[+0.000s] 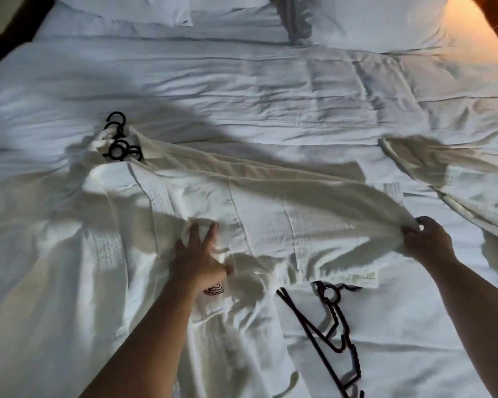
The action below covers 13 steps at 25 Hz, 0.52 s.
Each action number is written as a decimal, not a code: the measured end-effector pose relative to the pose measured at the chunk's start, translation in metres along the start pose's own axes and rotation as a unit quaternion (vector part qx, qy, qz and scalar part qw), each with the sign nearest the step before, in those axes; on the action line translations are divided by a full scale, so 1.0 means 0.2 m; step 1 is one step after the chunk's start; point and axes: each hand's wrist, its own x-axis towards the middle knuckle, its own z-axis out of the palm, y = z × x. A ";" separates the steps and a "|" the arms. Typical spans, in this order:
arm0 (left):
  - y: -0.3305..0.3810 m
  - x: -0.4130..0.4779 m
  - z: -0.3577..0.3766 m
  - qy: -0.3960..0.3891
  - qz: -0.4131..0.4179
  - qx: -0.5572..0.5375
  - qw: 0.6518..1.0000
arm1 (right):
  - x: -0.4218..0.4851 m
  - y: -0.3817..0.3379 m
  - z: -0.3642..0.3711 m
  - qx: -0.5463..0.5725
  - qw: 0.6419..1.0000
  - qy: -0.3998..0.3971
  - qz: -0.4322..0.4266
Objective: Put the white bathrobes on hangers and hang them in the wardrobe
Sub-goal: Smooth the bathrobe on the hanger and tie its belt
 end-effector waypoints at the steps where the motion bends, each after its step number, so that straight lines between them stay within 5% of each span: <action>1: 0.01 0.00 0.01 0.002 -0.002 0.005 1.000 | 0.01 0.00 0.03 -0.014 1.000 -0.003 0.028; 3: 0.03 0.00 0.02 0.000 -0.010 0.013 1.000 | -0.07 -0.09 0.12 -0.057 0.996 0.057 0.034; 5: 0.04 0.01 0.01 -0.012 -0.017 0.015 1.000 | -0.23 -0.22 0.25 -0.069 0.989 0.088 -0.097; 8: 0.03 0.02 -0.01 -0.023 -0.019 0.017 0.999 | -0.45 -0.22 0.47 -0.207 0.919 -0.083 -0.325; 10: 0.02 0.02 -0.02 -0.028 -0.017 0.016 0.999 | -0.43 -0.14 0.55 -0.272 0.899 -0.181 -0.292; 13: 0.02 0.00 -0.03 -0.017 -0.012 0.030 0.999 | -0.41 -0.24 0.60 -0.222 0.943 -0.185 -0.165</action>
